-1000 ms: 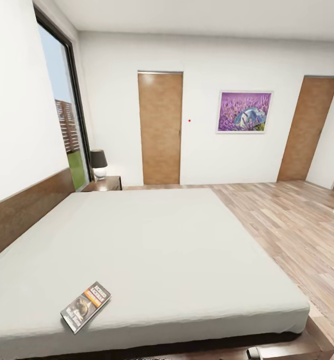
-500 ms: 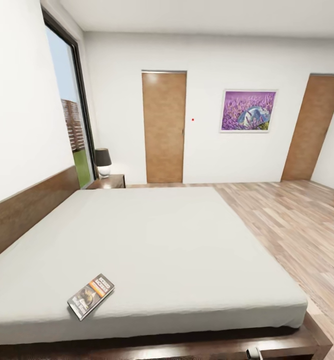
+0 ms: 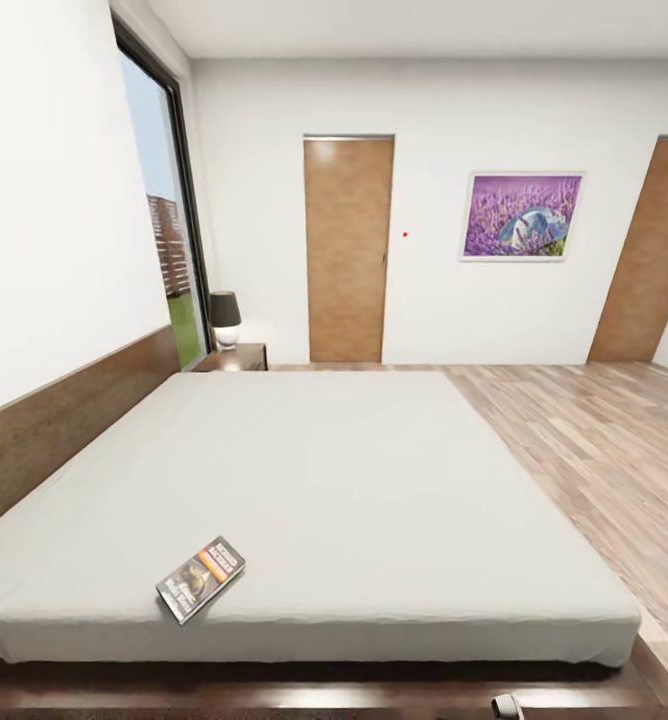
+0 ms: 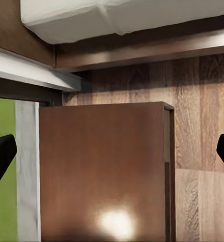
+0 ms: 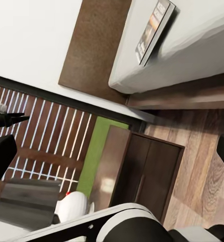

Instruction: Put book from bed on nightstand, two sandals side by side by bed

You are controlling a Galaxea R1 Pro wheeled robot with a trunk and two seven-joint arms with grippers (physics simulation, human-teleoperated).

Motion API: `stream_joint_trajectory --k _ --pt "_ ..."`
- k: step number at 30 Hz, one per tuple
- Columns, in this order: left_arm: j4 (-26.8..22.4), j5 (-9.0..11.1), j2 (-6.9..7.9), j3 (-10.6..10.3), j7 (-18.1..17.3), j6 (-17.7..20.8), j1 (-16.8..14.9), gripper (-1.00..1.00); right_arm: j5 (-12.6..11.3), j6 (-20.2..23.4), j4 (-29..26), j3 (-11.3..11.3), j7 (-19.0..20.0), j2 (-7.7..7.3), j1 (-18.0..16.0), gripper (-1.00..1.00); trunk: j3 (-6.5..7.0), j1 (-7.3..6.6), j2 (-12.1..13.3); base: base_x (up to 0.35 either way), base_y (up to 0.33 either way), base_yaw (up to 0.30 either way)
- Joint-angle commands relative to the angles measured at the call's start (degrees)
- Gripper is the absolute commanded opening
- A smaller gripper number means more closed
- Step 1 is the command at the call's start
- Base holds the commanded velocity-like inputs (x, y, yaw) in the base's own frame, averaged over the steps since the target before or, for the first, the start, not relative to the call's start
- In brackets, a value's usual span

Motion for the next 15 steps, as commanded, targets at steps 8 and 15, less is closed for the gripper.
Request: stream_joint_trajectory --k 8,15 --pt "-0.1 0.6 0.02 -0.3 0.4 0.2 -0.4 1.0 0.6 0.6 0.0 -0.5 0.3 0.07 -0.1 1.0 -0.18 0.0 0.0 -0.001 0.0 0.039" --pt "-0.1 0.6 0.02 -0.3 0.4 0.2 -0.4 1.0 0.6 0.6 0.0 -0.5 0.3 0.07 -0.1 1.0 -0.2 0.0 0.0 0.0 0.0 0.009"
